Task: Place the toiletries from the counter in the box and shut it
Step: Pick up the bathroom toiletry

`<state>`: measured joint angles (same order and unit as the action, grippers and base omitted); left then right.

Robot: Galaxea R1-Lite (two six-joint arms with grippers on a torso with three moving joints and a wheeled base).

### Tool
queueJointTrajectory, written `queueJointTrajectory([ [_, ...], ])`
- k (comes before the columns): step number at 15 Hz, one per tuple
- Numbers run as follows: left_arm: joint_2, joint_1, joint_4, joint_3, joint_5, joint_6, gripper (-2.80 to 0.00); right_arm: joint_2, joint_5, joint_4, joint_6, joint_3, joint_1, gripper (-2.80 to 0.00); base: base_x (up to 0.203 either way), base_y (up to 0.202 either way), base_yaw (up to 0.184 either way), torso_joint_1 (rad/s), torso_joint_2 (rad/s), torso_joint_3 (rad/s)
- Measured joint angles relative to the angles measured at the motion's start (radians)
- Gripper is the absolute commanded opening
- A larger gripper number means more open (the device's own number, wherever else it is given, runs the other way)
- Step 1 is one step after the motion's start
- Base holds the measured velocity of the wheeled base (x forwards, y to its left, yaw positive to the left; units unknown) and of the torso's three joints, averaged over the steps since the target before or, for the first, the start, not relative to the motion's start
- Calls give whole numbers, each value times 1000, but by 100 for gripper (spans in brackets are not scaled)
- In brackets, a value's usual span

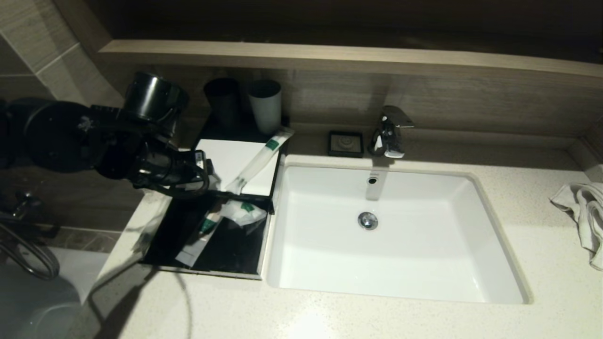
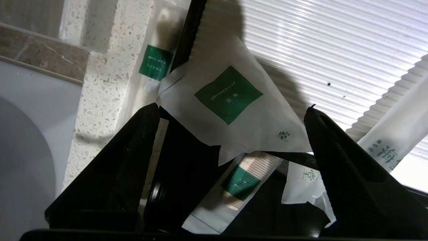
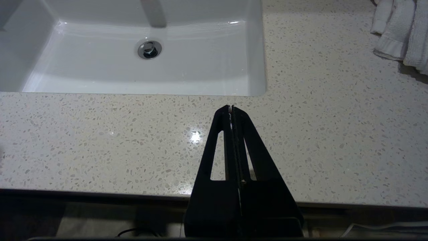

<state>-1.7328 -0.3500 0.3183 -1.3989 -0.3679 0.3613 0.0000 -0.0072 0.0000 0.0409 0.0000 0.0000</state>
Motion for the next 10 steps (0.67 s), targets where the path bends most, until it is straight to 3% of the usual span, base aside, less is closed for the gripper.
queueJointTrajectory([
  [5, -22, 1, 0, 3, 0, 2, 0, 0, 0, 0, 0, 0, 0, -280, 0, 0, 0, 0, 0, 0],
  [6, -23, 1, 0, 3, 0, 3, -280, 0, 0, 0, 0, 0, 0, -280, 0, 0, 0, 0, 0, 0],
  [10, -23, 2, -1, 3, 0, 6, -280, 0, -1, 0, 1, 0, 0, -280, 0, 0, 0, 0, 0, 0],
])
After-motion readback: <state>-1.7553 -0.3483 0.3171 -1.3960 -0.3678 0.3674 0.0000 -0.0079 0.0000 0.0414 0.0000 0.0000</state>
